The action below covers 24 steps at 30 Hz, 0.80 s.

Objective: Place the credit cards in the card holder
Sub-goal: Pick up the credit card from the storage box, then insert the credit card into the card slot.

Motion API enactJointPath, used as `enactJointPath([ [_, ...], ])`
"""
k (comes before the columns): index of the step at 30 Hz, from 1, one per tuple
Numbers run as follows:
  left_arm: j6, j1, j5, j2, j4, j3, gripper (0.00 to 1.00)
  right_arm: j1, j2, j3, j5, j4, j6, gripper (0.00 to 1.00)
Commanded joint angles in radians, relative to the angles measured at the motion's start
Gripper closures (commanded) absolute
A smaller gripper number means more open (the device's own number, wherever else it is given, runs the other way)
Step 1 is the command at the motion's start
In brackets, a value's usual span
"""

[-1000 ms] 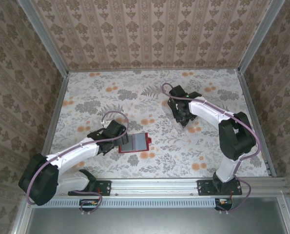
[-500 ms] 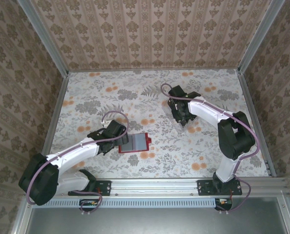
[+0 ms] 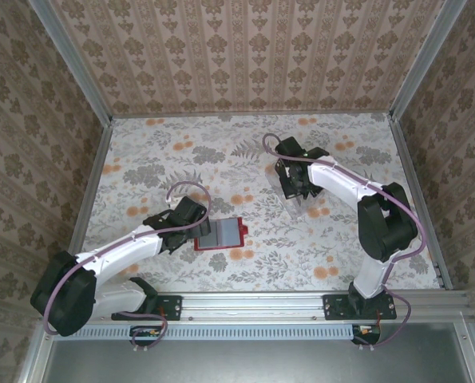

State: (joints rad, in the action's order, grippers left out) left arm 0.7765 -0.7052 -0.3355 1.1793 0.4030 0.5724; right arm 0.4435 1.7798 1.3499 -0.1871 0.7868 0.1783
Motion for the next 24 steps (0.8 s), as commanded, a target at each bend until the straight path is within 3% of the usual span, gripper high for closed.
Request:
enactJointPath([
  [1, -0.028, 0.007, 0.002, 0.003, 0.009, 0.030, 0.00, 0.005, -0.047, 0.053, 0.055, 0.033, -0.009, 1.00],
  [8, -0.041, 0.006, -0.002, 0.004, 0.032, 0.030, 0.00, 0.014, -0.184, 0.053, 0.211, -0.012, 0.073, 1.00],
  [14, -0.037, 0.007, -0.003, 0.000, 0.043, 0.014, 0.00, 0.102, -0.276, -0.049, 0.335, -0.166, 0.249, 1.00],
  [17, -0.027, 0.006, -0.008, -0.007, 0.048, 0.005, 0.00, 0.208, -0.296, -0.143, 0.328, -0.330, 0.402, 1.00],
  [24, 0.004, 0.003, -0.028, -0.028, 0.066, -0.008, 0.00, 0.464, -0.187, -0.223, 0.153, -0.566, 0.639, 1.00],
])
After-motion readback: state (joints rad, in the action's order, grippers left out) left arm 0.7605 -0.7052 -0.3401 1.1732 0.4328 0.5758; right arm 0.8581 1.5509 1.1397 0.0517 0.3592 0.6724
